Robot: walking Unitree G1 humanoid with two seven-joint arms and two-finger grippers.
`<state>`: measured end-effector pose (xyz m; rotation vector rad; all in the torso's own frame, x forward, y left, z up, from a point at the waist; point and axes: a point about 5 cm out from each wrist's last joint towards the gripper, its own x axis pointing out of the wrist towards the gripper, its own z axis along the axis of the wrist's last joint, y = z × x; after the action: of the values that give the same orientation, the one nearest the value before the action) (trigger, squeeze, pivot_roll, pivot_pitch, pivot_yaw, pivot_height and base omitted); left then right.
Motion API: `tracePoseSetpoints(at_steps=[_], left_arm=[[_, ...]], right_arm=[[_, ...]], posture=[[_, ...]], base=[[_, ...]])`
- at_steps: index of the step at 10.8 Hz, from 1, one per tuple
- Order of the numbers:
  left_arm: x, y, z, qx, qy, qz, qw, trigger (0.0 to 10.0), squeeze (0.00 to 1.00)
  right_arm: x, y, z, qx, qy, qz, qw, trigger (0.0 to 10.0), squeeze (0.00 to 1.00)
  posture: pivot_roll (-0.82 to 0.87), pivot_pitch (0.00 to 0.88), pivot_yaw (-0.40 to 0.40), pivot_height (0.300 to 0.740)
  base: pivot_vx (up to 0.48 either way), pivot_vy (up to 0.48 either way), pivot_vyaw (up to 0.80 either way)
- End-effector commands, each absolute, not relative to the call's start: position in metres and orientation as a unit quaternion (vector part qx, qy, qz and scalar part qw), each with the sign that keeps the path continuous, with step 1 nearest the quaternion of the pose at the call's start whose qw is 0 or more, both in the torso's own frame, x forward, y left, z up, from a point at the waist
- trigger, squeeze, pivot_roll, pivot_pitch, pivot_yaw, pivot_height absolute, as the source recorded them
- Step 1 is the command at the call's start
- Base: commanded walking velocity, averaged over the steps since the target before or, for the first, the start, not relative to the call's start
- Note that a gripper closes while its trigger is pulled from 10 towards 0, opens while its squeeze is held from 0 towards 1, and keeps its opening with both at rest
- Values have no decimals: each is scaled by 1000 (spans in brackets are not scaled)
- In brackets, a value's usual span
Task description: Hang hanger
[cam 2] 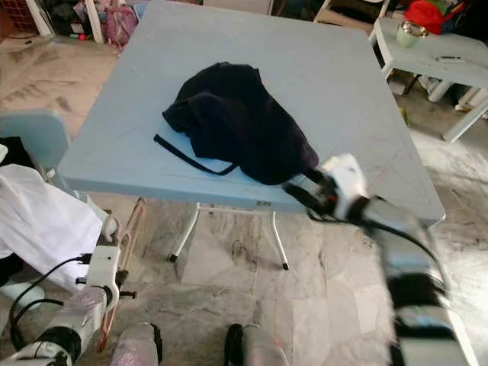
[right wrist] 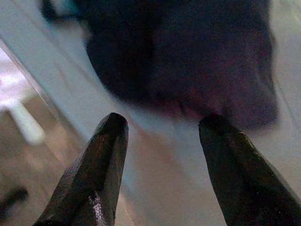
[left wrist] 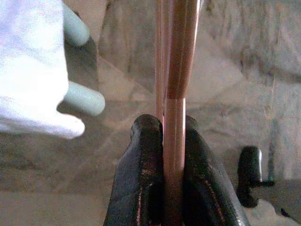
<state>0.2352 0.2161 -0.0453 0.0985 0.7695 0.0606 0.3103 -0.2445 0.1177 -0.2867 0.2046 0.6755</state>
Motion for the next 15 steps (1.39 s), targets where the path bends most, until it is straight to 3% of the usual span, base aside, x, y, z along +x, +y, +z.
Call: tracePoseSetpoints(at_steps=[1, 3, 4, 6, 7, 8, 9, 10, 11, 12, 14, 15], left_arm=[[236, 217, -42, 47, 359, 28, 932, 10000, 0], [235, 216, -42, 54, 349, 23, 935, 10000, 0], [238, 215, -39, 67, 339, 18, 938, 10000, 0], [246, 205, -30, 93, 297, -8, 950, 10000, 0], [249, 197, -25, 102, 272, -27, 956, 10000, 0], [249, 193, -24, 106, 260, -37, 959, 10000, 0], [248, 191, -24, 102, 254, -39, 961, 10000, 0], [247, 190, -22, 90, 246, -42, 964, 10000, 0], [248, 186, -19, 84, 234, -53, 967, 10000, 0], [249, 177, -16, 86, 218, -86, 968, 10000, 0], [247, 175, -17, 87, 223, -90, 967, 10000, 0], [247, 175, -17, 87, 225, -91, 966, 10000, 0]], right_arm=[[300, -267, 103, -171, 152, 280, 932, 10000, 1000], [288, -294, 95, -161, 148, 177, 960, 10000, 1000], [291, -305, 100, -149, 104, 73, 981, 10000, 1000], [297, -297, 123, -111, -25, -64, 991, 10000, 1000], [296, -279, 123, -71, -56, -100, 991, 10000, 1000], [296, -262, 121, -53, -65, -87, 993, 10000, 282], [297, -239, 118, -33, -73, -71, 994, 10000, 0], [297, -215, 118, -15, -77, -56, 995, 10000, 0], [297, -211, 120, -15, -83, -45, 995, 10000, 0], [301, -212, 125, -12, -91, -46, 995, 10000, 1000], [303, -215, 126, -14, -84, -57, 995, 10000, 941], [303, -214, 125, -15, -79, -55, 995, 10000, 0]], posture=[[22, 144, -91, 740], [12, 149, -84, 740], [4, 146, -78, 740], [0, 141, -73, 740], [4, 138, -76, 740], [9, 134, -77, 740], [9, 133, -77, 740], [11, 132, -76, 740], [11, 132, -76, 740], [9, 134, -75, 740], [6, 137, -76, 740], [7, 138, -77, 740]], base=[[0, 0, 0], [0, 0, 0], [0, 0, 0], [0, 0, 0], [0, 0, 0], [0, 0, 0], [0, 0, 0], [0, 0, 0], [0, 0, 0], [0, 0, 0], [0, 0, 0], [0, 0, 0]])
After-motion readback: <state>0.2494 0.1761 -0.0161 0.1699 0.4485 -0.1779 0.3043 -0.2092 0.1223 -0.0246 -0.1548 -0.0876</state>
